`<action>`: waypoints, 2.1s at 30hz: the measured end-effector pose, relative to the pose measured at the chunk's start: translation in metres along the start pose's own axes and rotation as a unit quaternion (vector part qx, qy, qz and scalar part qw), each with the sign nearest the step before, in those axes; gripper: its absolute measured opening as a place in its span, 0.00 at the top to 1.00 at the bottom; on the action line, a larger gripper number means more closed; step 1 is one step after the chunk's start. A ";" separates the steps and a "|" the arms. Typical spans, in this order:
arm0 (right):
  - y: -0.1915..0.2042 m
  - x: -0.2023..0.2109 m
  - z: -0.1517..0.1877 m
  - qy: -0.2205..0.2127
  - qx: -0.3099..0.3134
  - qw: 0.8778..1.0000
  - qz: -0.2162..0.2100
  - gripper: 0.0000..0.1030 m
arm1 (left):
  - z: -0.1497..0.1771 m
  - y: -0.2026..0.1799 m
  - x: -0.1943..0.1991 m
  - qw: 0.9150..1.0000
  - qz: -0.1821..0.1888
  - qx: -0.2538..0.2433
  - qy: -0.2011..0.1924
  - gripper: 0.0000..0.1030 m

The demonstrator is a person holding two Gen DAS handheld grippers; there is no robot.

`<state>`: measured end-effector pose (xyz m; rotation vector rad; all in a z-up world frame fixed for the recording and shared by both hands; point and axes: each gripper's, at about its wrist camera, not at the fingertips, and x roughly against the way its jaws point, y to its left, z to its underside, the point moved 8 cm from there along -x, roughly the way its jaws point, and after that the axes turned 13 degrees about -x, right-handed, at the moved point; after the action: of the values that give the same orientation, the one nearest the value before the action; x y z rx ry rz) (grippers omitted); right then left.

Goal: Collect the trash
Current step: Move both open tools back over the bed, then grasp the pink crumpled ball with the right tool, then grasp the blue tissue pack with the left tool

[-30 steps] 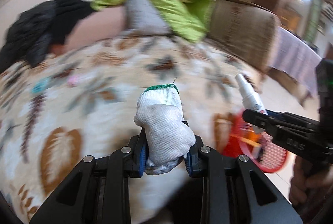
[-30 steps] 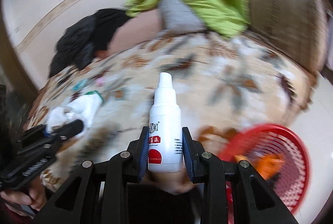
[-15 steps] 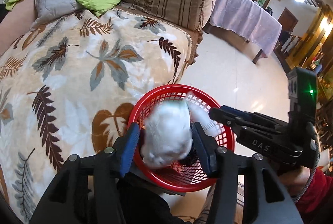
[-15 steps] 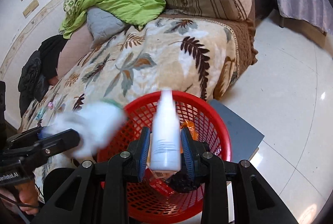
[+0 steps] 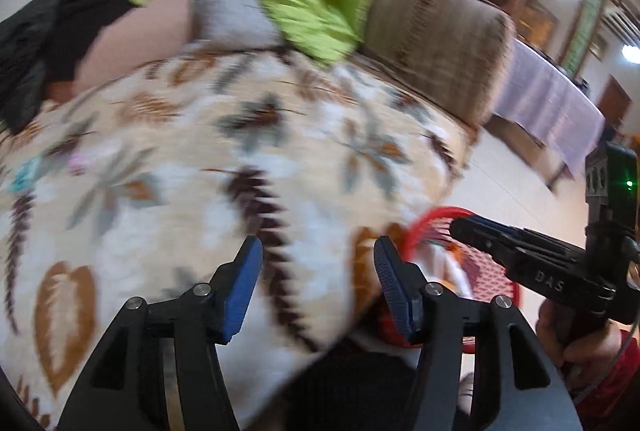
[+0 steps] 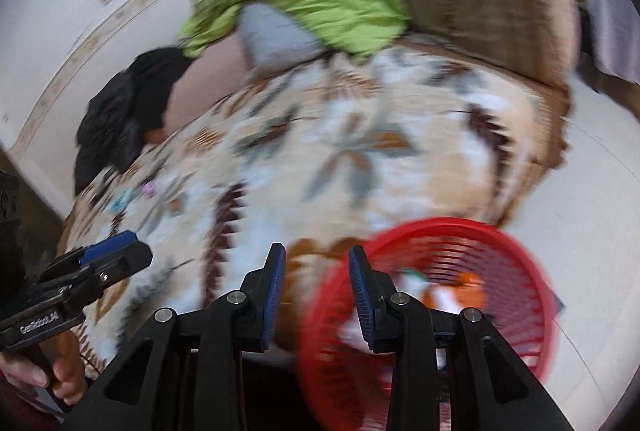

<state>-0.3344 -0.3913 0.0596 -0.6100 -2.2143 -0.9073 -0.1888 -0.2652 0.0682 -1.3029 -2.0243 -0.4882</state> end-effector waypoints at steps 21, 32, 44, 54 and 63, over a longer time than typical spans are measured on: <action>0.290 -0.214 0.018 0.094 0.209 0.970 -0.084 0.66 | 0.125 0.289 0.062 0.948 -0.246 0.202 0.007 0.45; 0.324 -0.330 0.008 0.104 0.254 0.961 -0.029 0.66 | 0.116 0.315 0.056 0.950 -0.243 0.195 0.007 0.45; 0.312 -0.293 0.016 0.110 0.221 0.966 -0.076 0.75 | 0.071 0.394 0.019 0.953 -0.232 0.193 0.018 0.42; 0.291 -0.231 0.031 0.121 0.178 0.969 -0.117 0.75 | 0.068 0.456 -0.073 0.950 -0.227 0.183 0.112 0.37; 0.292 -0.224 0.043 0.121 0.186 0.968 -0.115 0.75 | 0.078 0.442 -0.050 0.946 -0.241 0.206 0.070 0.68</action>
<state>-0.0188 -0.2065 0.0013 -0.0624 -2.1779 -0.6123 0.1978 -0.0585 -0.0418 -0.5064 -2.1708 -0.3316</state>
